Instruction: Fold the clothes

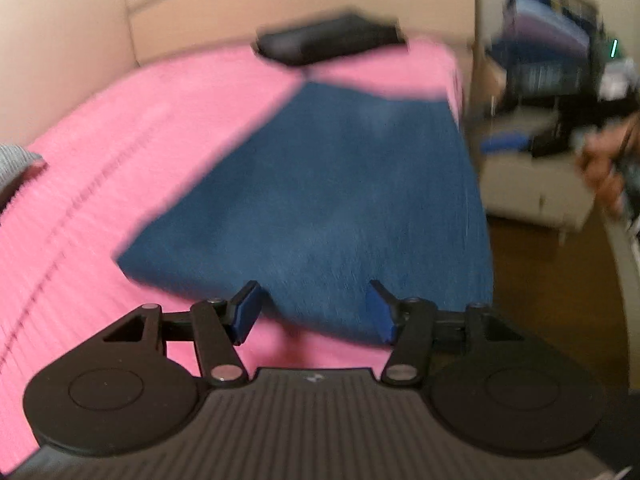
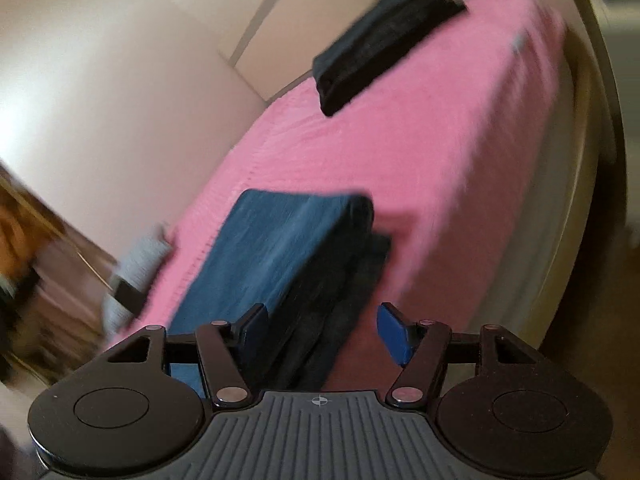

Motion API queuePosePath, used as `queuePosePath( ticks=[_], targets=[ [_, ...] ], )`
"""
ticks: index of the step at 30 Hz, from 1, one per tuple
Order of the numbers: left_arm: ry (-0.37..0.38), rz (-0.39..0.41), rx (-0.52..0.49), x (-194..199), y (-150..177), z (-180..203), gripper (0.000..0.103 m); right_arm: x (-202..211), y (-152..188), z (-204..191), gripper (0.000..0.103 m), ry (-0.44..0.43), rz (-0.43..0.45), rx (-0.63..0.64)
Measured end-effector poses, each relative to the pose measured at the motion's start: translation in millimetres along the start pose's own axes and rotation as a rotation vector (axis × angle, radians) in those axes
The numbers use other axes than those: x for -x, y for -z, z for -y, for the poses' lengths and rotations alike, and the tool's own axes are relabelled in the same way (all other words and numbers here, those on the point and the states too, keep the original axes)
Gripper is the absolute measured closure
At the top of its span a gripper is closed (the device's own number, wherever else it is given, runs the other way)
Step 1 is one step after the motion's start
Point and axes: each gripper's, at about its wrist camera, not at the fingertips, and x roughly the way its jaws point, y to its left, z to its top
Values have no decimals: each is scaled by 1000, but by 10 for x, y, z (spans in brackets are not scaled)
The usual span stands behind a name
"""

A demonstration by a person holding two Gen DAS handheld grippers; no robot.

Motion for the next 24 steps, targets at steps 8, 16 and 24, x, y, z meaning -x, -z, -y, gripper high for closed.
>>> queuePosePath(
  ticks=[8,16,24],
  targets=[
    [13,99,6,322,-149,72,49,-199,89,263,23,-182,24,-284],
    [64,112,-39,182,-324,238,46,-358,-110,349,23,-198,50,-341],
    [90,89,-96,35,-324,362,45,-663,-403,491,23,-220,39,-343]
  ],
)
